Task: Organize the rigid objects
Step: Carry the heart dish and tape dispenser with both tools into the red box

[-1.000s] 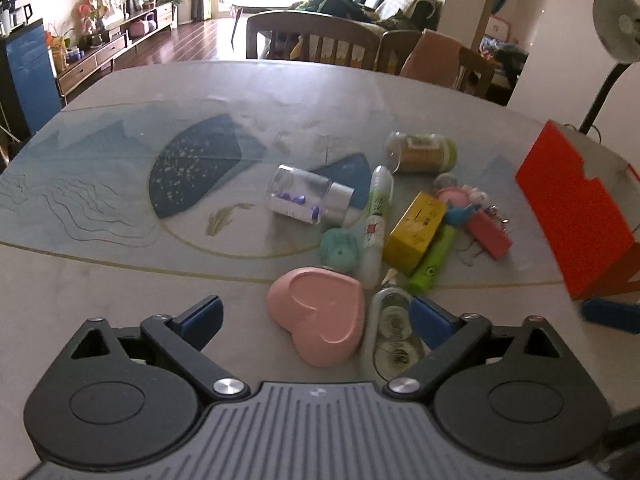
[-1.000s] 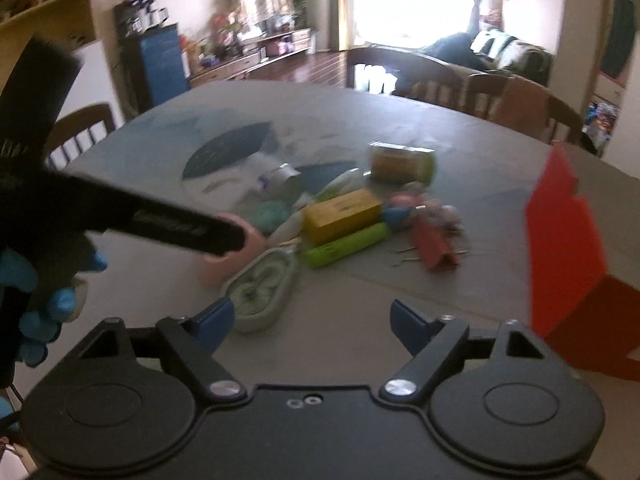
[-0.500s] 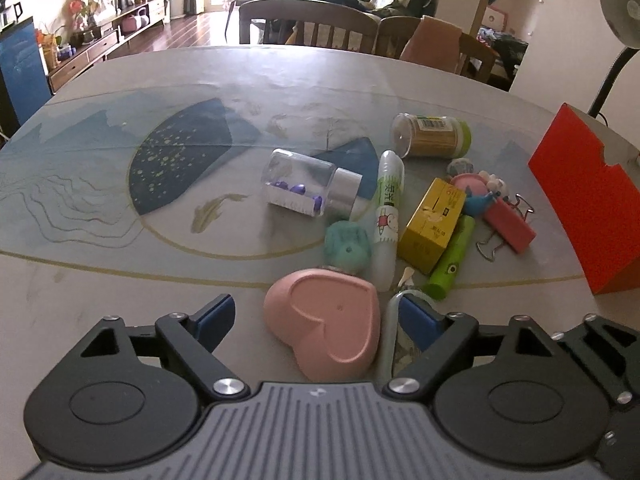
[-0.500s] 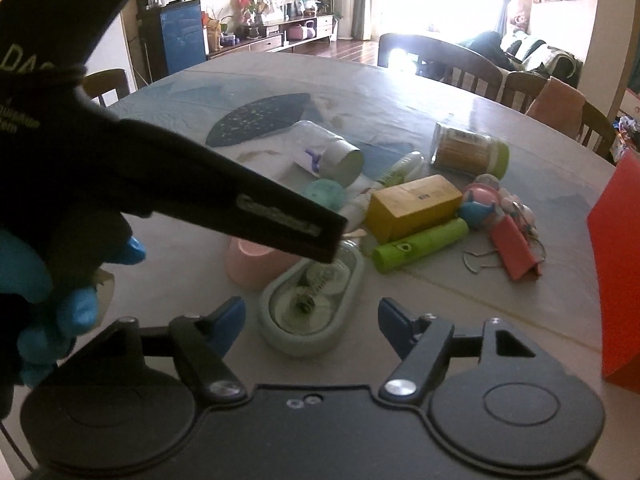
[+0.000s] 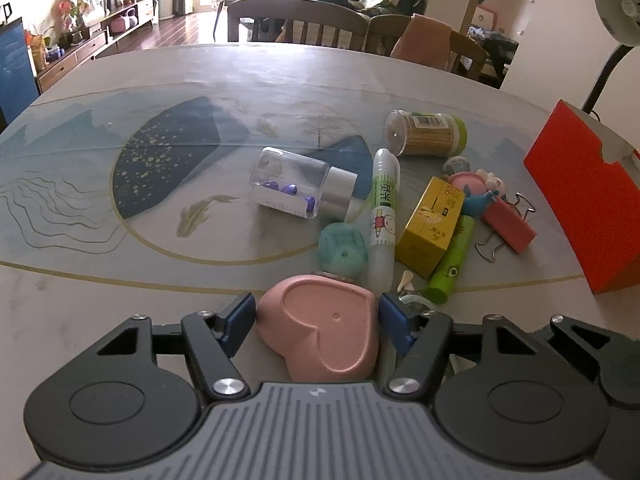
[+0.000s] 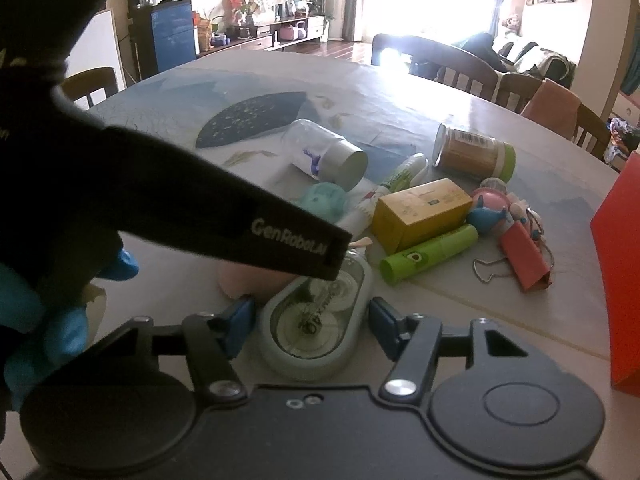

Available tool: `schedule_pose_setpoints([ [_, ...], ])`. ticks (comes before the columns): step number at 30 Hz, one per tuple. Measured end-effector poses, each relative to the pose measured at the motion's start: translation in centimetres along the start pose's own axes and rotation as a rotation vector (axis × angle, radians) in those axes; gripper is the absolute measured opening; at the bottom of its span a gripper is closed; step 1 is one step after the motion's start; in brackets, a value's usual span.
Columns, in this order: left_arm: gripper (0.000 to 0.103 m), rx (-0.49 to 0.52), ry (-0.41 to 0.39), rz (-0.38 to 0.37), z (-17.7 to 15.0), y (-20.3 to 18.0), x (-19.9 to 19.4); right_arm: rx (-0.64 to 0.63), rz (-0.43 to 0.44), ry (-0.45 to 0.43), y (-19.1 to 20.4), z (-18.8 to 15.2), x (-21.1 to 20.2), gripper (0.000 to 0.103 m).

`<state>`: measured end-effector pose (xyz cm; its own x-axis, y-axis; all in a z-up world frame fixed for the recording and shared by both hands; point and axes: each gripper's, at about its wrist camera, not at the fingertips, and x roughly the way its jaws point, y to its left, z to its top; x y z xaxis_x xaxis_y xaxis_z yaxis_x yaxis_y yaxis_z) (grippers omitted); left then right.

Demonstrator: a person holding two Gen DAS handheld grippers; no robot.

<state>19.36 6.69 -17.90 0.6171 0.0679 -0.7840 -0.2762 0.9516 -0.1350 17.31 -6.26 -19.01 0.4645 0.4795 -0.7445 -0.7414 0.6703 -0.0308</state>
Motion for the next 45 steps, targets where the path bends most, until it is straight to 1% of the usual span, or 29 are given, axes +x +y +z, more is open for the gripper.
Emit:
schedule_pose_setpoints([
  [5, 0.068, 0.0, -0.003, -0.006, 0.0, 0.2, 0.0, -0.015, -0.025, 0.0, 0.1, 0.1, -0.2, 0.057],
  [10, 0.067, -0.003, 0.003, -0.01, 0.1, 0.3, -0.4, -0.012, -0.036, -0.012, -0.1, -0.3, -1.3, 0.057],
  [21, 0.067, -0.029, -0.003, -0.057, -0.4, 1.0, -3.5, 0.032, -0.047, -0.044, -0.7, -1.1, -4.8, 0.057],
  [26, 0.067, -0.039, -0.006, -0.075, -0.2, 1.2, -5.2, 0.075, -0.047, -0.056, -1.1, -1.1, -7.3, 0.057],
  [31, 0.067, -0.024, -0.006, -0.104, 0.3, 0.3, -7.1, 0.109, -0.066, -0.083, -2.1, -0.6, -10.0, 0.057],
  [36, 0.067, 0.0, -0.024, -0.141, 1.1, -0.9, -9.0, 0.141, -0.1, -0.114, -3.5, 0.1, -12.6, 0.057],
  [45, 0.067, 0.085, -0.034, -0.169, 3.5, -4.4, -11.2, 0.199, -0.177, -0.193, -7.3, 1.7, -17.1, 0.057],
])
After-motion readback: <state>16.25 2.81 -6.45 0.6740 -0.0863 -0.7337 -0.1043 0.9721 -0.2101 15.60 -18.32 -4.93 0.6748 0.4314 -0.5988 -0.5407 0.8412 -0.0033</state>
